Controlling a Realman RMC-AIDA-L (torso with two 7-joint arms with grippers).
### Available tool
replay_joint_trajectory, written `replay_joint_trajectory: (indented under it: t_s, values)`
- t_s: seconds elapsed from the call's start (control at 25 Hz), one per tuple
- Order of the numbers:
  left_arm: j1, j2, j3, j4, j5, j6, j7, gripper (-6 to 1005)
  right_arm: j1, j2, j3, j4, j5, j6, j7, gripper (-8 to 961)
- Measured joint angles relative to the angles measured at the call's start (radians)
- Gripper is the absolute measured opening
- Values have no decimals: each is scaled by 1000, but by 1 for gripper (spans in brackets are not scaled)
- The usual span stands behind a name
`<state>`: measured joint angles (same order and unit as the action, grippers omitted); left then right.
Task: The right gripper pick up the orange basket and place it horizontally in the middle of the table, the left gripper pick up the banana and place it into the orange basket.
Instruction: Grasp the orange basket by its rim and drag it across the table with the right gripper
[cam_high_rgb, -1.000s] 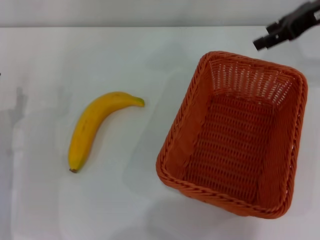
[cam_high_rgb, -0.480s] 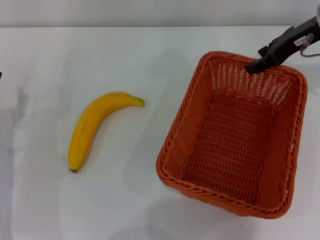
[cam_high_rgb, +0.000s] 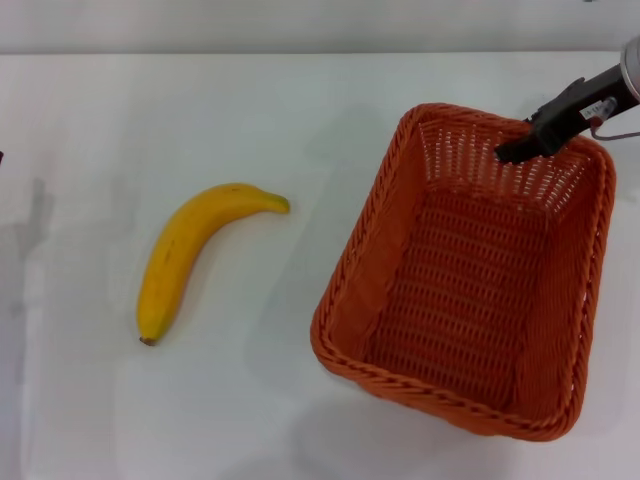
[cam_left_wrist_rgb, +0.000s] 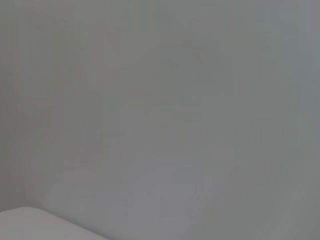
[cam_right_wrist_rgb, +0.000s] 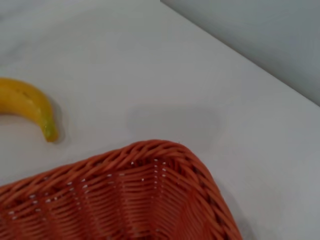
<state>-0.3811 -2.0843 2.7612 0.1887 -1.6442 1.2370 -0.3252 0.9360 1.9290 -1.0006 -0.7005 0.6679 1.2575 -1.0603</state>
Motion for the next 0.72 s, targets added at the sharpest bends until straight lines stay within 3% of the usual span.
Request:
replay_joint_trajectory:
  t_s: [0.12, 0.4, 0.72]
  values:
    - [1, -1, 0, 0, 0, 0, 0, 857, -1, -1, -7, 2, -1, 2, -3, 428]
    - [0, 0, -5, 0, 0, 0, 0, 854, 1, 0, -10, 5, -12, 10, -4, 291]
    - [-1, 1, -6, 0, -6, 3, 0, 851, 42, -52, -1, 39, -17, 108, 34, 256]
